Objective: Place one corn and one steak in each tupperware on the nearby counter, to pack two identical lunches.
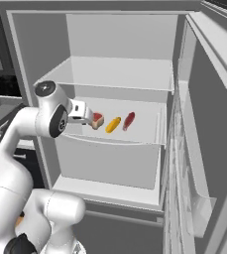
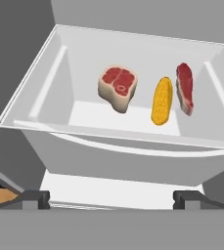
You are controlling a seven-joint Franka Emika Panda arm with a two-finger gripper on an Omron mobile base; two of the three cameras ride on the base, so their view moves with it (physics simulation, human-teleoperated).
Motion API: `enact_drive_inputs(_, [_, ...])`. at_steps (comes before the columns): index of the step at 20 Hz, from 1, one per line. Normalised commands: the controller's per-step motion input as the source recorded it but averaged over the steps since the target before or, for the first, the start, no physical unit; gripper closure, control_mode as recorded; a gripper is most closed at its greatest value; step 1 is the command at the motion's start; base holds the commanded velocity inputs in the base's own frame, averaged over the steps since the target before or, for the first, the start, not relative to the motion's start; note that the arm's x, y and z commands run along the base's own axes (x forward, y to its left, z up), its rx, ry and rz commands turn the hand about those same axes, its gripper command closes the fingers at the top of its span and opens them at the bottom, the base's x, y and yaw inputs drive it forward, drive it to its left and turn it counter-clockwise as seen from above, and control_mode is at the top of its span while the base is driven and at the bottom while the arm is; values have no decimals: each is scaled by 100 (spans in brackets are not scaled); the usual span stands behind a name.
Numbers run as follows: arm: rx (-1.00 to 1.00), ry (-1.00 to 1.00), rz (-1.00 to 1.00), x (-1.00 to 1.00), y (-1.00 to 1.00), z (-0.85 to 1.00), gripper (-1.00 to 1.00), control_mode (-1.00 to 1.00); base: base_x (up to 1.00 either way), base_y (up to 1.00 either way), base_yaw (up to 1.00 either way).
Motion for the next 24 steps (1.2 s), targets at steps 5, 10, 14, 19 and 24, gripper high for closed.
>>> enact_drive_inputs(5, [0, 0, 0, 16, 0, -7, -100, -100, 0, 0, 0])
enact_drive_inputs(10, [0, 0, 0, 12, 0, -2, -100, -100, 0, 0, 0])
enact_drive_inputs(14, [0, 0, 0, 11, 0, -3, -100, -100, 0, 0, 0])
enact_drive_inputs(19, [0, 0, 0, 9, 0, -4, -100, -100, 0, 0, 0])
enact_drive_inputs(24, [0, 0, 0, 9, 0, -8, -100, -100, 0, 0, 0])
